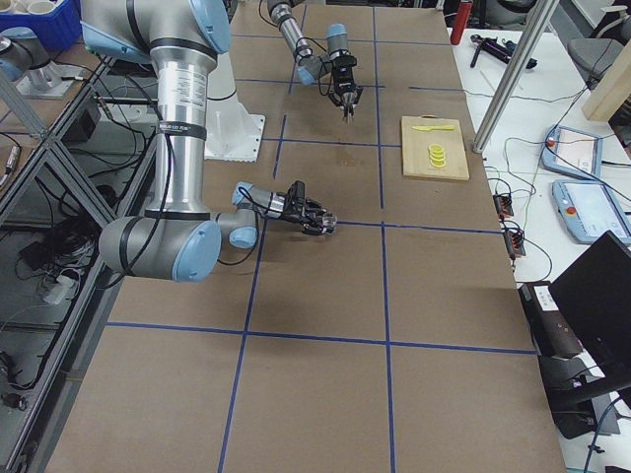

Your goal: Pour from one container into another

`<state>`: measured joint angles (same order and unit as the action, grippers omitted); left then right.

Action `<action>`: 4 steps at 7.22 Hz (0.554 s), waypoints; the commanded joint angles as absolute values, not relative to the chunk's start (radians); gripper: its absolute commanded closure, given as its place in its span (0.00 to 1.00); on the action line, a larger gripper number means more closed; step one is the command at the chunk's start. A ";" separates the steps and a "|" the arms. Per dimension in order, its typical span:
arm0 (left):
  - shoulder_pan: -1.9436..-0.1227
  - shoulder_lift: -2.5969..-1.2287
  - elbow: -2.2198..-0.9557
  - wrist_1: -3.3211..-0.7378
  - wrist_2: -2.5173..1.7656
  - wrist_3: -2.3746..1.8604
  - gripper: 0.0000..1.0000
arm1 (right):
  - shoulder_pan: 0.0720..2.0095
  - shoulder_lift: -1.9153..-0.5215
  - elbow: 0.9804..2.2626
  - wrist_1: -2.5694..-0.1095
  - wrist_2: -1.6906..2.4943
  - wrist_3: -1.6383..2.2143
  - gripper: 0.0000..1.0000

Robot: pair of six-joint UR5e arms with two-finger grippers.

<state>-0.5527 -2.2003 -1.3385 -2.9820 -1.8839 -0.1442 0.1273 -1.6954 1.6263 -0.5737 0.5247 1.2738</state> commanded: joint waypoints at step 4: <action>-0.552 -2.198 -1.341 -2.982 -1.885 -0.144 1.00 | 0.127 -1.704 1.617 -0.575 0.525 1.273 1.00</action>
<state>-0.5515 -2.1992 -1.3397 -2.9821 -1.8840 -0.1442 0.1275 -1.7010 1.6226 -0.5742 0.5241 1.2733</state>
